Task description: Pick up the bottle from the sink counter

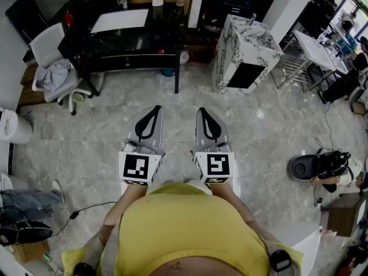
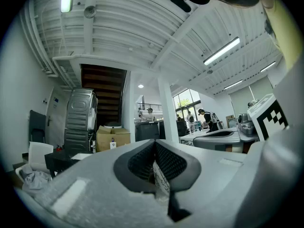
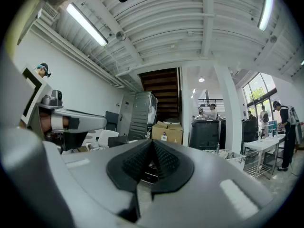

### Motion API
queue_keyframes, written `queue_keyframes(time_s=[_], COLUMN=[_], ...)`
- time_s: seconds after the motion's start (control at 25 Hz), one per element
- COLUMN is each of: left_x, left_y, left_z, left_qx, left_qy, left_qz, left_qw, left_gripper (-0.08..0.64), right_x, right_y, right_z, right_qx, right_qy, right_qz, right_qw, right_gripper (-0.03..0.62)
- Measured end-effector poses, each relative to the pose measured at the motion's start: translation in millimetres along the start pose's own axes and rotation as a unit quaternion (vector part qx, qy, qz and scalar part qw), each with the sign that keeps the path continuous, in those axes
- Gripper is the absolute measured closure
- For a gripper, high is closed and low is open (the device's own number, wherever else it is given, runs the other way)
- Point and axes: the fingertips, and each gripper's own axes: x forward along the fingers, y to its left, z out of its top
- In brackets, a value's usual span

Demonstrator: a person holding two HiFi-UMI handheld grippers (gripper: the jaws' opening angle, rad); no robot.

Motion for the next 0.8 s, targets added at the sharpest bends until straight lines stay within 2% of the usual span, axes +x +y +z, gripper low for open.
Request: queue_keyframes(time_s=[0.28,0.68,0.8], left_x=[5,49,71], left_y=[14,39,57], left_z=[-9,-33,-40], left_qx=[-0.012,-0.018,-0.017], left_qy=[-0.01,-0.009,-0.004], left_qz=[-0.007,-0.008,-0.002], left_qw=[0.9999,0.9998,0.9998], left_gripper=[0.554,0.554,0.554], right_x=[17,70,103], right_y=[9,-12,-18], right_z=[0,-21,-30], right_qx=[0.004,0.017,0.022], right_qy=[-0.007,-0.009,-0.004], right_qz=[0.003,0.001,0.014], right_qw=[1.0,1.0,1.0], right_gripper=[0.592,0.59,0.545])
